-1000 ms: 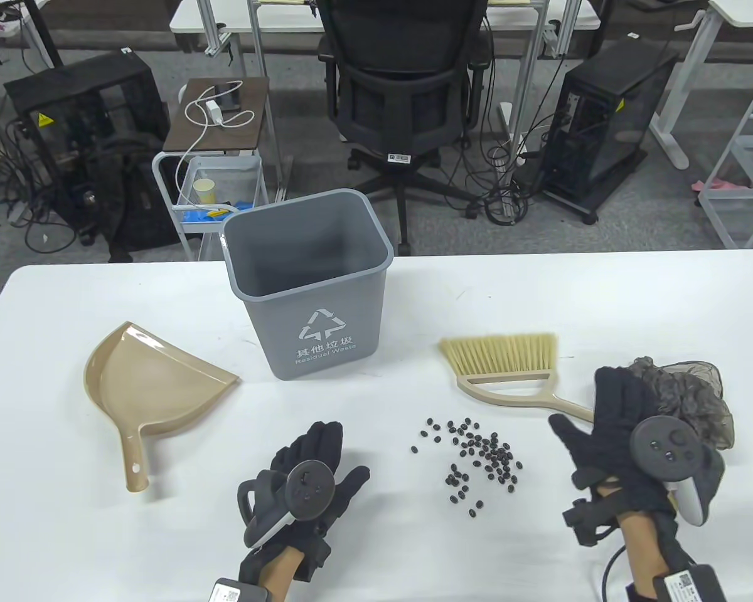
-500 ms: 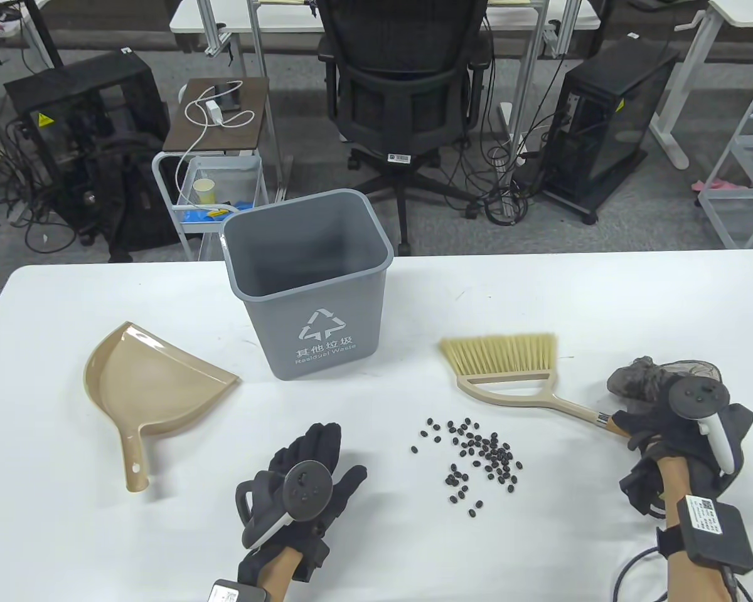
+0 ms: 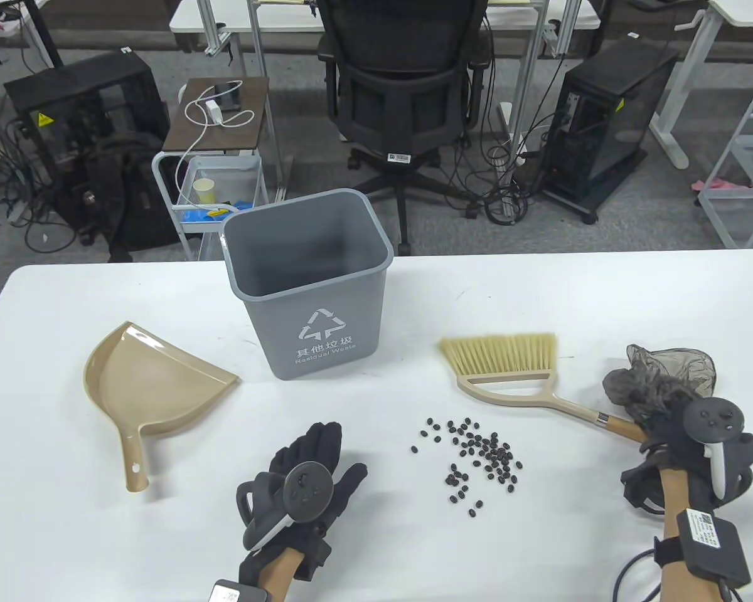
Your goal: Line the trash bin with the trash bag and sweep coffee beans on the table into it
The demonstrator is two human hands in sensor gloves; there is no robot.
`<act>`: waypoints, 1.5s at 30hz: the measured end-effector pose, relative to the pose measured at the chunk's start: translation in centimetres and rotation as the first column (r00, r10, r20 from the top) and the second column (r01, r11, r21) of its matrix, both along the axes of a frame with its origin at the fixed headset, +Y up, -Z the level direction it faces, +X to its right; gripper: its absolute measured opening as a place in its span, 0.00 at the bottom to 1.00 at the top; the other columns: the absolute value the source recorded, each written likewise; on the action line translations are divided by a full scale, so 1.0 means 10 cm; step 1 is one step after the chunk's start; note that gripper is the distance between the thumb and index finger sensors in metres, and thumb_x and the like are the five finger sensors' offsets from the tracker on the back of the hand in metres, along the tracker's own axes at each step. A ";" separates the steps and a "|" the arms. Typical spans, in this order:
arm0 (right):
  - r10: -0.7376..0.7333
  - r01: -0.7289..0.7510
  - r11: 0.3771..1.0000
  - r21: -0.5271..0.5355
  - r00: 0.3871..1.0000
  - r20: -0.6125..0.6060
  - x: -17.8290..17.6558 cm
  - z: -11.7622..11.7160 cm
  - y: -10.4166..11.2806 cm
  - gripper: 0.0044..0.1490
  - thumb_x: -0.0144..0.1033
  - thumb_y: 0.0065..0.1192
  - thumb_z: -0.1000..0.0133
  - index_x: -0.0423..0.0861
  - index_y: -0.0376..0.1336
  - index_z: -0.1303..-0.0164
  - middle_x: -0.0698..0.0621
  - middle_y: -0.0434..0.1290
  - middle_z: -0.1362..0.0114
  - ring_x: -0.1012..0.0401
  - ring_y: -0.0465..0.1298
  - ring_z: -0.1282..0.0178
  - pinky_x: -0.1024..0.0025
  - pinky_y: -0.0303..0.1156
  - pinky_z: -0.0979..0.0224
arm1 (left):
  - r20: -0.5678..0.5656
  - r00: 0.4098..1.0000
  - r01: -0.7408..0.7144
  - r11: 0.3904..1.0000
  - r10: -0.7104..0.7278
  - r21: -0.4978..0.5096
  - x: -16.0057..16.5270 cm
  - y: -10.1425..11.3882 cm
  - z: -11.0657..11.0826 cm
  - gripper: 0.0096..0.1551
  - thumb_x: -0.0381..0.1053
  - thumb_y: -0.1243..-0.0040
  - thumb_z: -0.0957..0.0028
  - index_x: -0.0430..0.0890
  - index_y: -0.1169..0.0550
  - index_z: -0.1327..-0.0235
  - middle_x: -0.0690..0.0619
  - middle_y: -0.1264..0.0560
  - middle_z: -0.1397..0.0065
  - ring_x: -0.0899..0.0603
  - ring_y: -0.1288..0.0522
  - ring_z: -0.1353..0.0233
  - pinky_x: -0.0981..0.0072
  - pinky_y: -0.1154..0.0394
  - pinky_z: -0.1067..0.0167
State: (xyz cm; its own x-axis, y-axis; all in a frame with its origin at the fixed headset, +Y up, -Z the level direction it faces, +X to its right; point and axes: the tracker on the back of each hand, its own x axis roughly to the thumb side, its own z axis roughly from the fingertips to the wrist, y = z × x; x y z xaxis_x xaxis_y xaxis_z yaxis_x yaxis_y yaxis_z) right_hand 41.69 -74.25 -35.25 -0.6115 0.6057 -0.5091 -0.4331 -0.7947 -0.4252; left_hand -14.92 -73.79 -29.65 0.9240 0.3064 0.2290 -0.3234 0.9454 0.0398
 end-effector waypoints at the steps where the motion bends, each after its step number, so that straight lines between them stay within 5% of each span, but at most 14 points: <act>1: -0.012 0.012 1.000 0.014 1.000 0.000 0.01 0.01 0.02 0.25 0.32 0.64 0.48 0.50 0.64 0.40 0.47 0.69 0.28 0.44 0.68 0.29 0.44 0.61 0.26 | 0.000 1.000 0.000 1.000 0.000 0.000 0.00 0.00 0.00 0.46 0.71 0.46 0.41 0.45 0.38 0.18 0.41 0.36 0.14 0.34 0.32 0.21 0.32 0.39 0.25; 5: -0.186 0.203 0.953 0.225 0.978 -0.093 -0.01 0.11 0.35 0.25 0.33 0.62 0.47 0.49 0.62 0.39 0.46 0.67 0.27 0.43 0.67 0.29 0.43 0.60 0.26 | 0.000 1.000 -0.005 1.000 0.005 0.003 0.00 0.00 0.00 0.46 0.71 0.46 0.41 0.45 0.38 0.18 0.42 0.36 0.15 0.34 0.32 0.21 0.32 0.39 0.25; 9: -0.318 0.422 0.832 0.359 0.895 -0.314 -0.18 0.20 0.75 0.25 0.34 0.60 0.46 0.50 0.61 0.37 0.46 0.66 0.27 0.43 0.67 0.28 0.43 0.59 0.26 | 0.015 1.000 -0.022 1.000 0.022 0.005 0.01 -0.02 -0.01 0.47 0.72 0.46 0.42 0.46 0.38 0.18 0.42 0.36 0.15 0.34 0.32 0.21 0.32 0.39 0.25; 13: -0.411 0.715 0.630 0.304 0.639 -0.650 -0.56 0.28 1.06 0.26 0.37 0.58 0.43 0.49 0.58 0.35 0.44 0.64 0.25 0.42 0.65 0.27 0.42 0.59 0.26 | 0.009 0.997 -0.071 0.996 0.071 0.044 -0.01 0.00 -0.03 0.48 0.74 0.46 0.43 0.46 0.37 0.18 0.43 0.35 0.15 0.35 0.31 0.22 0.32 0.38 0.26; 14: -0.413 0.732 0.615 0.293 0.616 -0.670 -0.60 0.28 1.08 0.26 0.37 0.58 0.43 0.49 0.58 0.34 0.45 0.64 0.25 0.42 0.66 0.27 0.42 0.59 0.26 | 0.010 0.996 -0.087 0.995 0.086 0.056 -0.02 0.02 -0.03 0.48 0.74 0.46 0.43 0.46 0.37 0.18 0.43 0.35 0.15 0.35 0.31 0.22 0.32 0.38 0.26; 18: -0.411 0.862 0.501 0.082 0.320 -0.854 -1.07 0.28 1.21 0.26 0.43 0.54 0.40 0.50 0.57 0.32 0.46 0.63 0.23 0.43 0.65 0.25 0.43 0.59 0.24 | 0.078 0.963 -0.267 0.957 0.259 0.117 -0.03 0.18 -0.05 0.48 0.73 0.45 0.43 0.46 0.38 0.18 0.43 0.35 0.15 0.35 0.31 0.21 0.32 0.38 0.26; 24: -0.426 0.916 0.306 -0.260 -0.112 -0.898 -1.75 0.10 1.24 0.25 0.48 0.48 0.38 0.51 0.58 0.33 0.47 0.65 0.23 0.45 0.68 0.26 0.44 0.61 0.24 | 0.295 0.801 -0.582 0.792 0.520 0.183 0.08 0.71 -0.06 0.48 0.75 0.46 0.43 0.46 0.37 0.19 0.43 0.34 0.16 0.35 0.30 0.22 0.32 0.36 0.27; 26: -0.416 0.889 0.238 -0.390 -0.270 -0.868 -2.01 0.03 1.24 0.25 0.49 0.47 0.38 0.52 0.58 0.33 0.48 0.65 0.23 0.45 0.68 0.26 0.45 0.61 0.24 | 0.372 0.684 -0.706 0.697 0.628 0.122 0.14 0.99 -0.10 0.50 0.76 0.47 0.43 0.46 0.38 0.17 0.42 0.35 0.15 0.35 0.30 0.21 0.31 0.36 0.27; 31: -0.406 0.821 0.120 -0.558 -0.472 -0.782 -2.47 -0.06 1.09 0.25 0.51 0.46 0.38 0.53 0.59 0.34 0.49 0.67 0.24 0.47 0.70 0.27 0.45 0.63 0.25 | 0.435 0.384 -0.890 0.453 0.814 -0.061 0.24 1.19 -0.24 0.62 0.81 0.45 0.45 0.45 0.51 0.12 0.39 0.50 0.08 0.31 0.39 0.16 0.27 0.41 0.25; 34: -0.438 0.786 0.041 -0.617 -0.541 -0.718 -2.62 -0.10 0.95 0.24 0.51 0.46 0.38 0.53 0.60 0.34 0.49 0.68 0.25 0.47 0.71 0.28 0.45 0.63 0.25 | 0.417 0.320 -0.871 0.438 0.851 -0.224 0.29 1.09 -0.36 0.68 0.81 0.42 0.46 0.43 0.57 0.12 0.39 0.54 0.08 0.29 0.41 0.15 0.25 0.43 0.25; 37: -0.470 0.767 0.050 -0.640 -0.547 -0.693 -2.77 -0.16 0.85 0.24 0.51 0.46 0.38 0.53 0.60 0.34 0.50 0.68 0.25 0.48 0.72 0.28 0.45 0.64 0.25 | 0.415 0.311 -0.818 0.463 0.855 -0.341 0.43 1.03 -0.42 0.64 0.81 0.43 0.44 0.43 0.51 0.12 0.41 0.45 0.09 0.31 0.39 0.16 0.27 0.42 0.25; 40: -0.520 0.753 0.082 -0.653 -0.527 -0.672 -2.90 -0.16 0.77 0.23 0.51 0.46 0.37 0.54 0.59 0.35 0.53 0.68 0.27 0.49 0.71 0.28 0.45 0.62 0.25 | 0.404 0.346 -0.817 0.484 0.847 -0.314 0.63 0.98 -0.42 0.49 0.73 0.39 0.41 0.46 0.40 0.17 0.45 0.36 0.15 0.34 0.32 0.20 0.30 0.38 0.26; 42: -0.529 0.778 0.068 -0.624 -0.502 -0.684 -2.88 -0.16 0.76 0.23 0.51 0.48 0.37 0.53 0.60 0.35 0.51 0.69 0.29 0.48 0.73 0.31 0.46 0.63 0.25 | 0.348 0.390 -0.869 0.466 0.852 -0.165 0.60 0.96 -0.40 0.32 0.63 0.40 0.37 0.50 0.30 0.26 0.47 0.28 0.21 0.36 0.27 0.24 0.33 0.35 0.28; 45: -0.555 0.834 0.175 -0.523 -0.355 -0.752 -2.72 -0.14 0.78 0.24 0.50 0.49 0.36 0.52 0.59 0.34 0.49 0.67 0.26 0.46 0.71 0.29 0.45 0.61 0.25 | 0.345 0.417 -0.863 0.486 0.841 -0.140 0.46 1.01 -0.41 0.22 0.58 0.41 0.36 0.52 0.26 0.33 0.50 0.24 0.26 0.38 0.25 0.26 0.34 0.34 0.28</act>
State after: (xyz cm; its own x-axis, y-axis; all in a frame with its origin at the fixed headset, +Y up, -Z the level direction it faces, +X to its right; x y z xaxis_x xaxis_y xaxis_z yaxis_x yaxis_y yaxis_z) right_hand 14.46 -66.42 -36.66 0.5074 0.8596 -0.0606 -0.6885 0.4467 0.5713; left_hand -10.31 -63.73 -33.72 0.0561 0.8706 0.4887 -0.9621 0.1779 -0.2066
